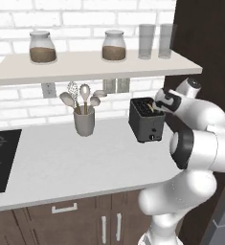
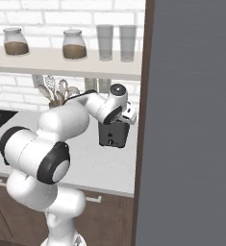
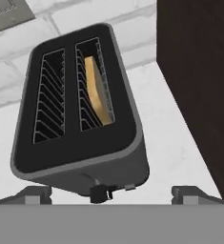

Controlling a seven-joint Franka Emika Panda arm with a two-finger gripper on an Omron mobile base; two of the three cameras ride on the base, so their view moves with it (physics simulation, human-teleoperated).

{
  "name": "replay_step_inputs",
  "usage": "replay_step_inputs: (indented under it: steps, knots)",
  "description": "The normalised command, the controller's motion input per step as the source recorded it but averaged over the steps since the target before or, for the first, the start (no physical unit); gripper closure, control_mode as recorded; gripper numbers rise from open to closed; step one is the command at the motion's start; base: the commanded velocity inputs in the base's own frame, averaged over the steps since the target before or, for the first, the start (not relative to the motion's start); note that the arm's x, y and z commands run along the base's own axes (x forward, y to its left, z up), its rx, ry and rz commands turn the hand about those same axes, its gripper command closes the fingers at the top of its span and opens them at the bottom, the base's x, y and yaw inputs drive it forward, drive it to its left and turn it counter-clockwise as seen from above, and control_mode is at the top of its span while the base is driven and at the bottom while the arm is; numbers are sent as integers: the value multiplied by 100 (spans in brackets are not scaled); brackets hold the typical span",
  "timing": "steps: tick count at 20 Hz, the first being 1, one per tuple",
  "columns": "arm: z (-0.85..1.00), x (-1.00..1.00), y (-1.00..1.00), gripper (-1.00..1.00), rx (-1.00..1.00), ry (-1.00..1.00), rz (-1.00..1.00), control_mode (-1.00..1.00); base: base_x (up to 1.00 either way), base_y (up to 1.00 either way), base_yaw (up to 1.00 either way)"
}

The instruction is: Start the toaster. Once the lever pops up, take the bread to the plate on the dining counter.

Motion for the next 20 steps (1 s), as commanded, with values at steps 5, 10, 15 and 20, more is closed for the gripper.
replay_step_inputs:
  steps: [5,10,15,20]
  knots:
    - [-13,37,17,-100,-22,-6,6,-100,0,0,0]
    - [-19,38,12,-100,-9,0,0,-100,0,0,0]
    - [4,7,2,-100,0,-3,0,-100,0,0,0]
    - [3,6,0,-100,0,0,0,-100,0,0,0]
